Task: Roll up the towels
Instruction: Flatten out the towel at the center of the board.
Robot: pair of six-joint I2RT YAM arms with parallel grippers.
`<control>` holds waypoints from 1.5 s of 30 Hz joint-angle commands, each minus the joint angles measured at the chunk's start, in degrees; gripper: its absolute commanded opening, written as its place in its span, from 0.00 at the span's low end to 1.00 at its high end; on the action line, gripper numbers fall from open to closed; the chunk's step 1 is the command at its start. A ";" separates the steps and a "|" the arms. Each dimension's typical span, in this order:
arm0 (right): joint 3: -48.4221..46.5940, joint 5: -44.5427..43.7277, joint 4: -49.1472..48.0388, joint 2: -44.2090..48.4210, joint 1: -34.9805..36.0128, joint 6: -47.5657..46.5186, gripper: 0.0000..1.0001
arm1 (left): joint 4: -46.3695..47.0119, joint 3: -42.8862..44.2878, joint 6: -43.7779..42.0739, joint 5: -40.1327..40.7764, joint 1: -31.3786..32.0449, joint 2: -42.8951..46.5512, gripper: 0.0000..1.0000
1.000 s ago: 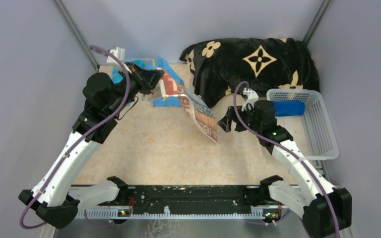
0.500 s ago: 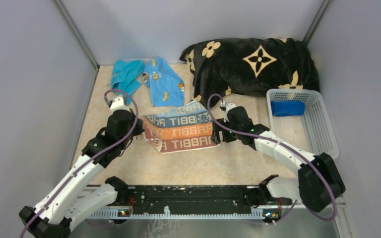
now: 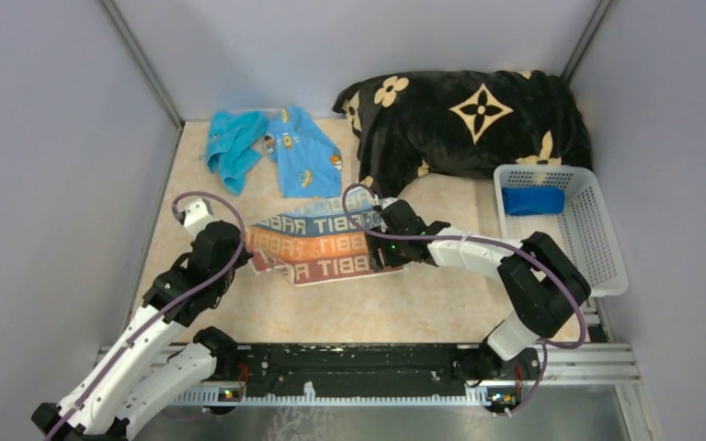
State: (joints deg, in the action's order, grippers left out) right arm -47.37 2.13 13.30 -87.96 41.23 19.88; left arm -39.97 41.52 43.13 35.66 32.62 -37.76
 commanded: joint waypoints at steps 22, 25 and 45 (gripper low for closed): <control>15.91 -9.33 21.51 29.19 -13.90 20.37 0.68 | 4.86 -0.63 0.34 -7.51 -0.27 -6.98 0.10; 14.82 -11.42 23.55 30.09 -13.90 20.24 0.67 | 5.17 -1.01 -0.26 -7.55 -0.27 -5.43 0.10; 17.29 -8.77 25.28 21.36 -6.68 28.49 0.53 | 6.66 -2.92 -0.60 -11.40 -0.27 -6.51 0.11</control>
State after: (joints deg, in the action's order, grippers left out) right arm -30.57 -4.64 36.88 -64.75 32.53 44.56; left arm -34.44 39.27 42.63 24.51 32.62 -44.73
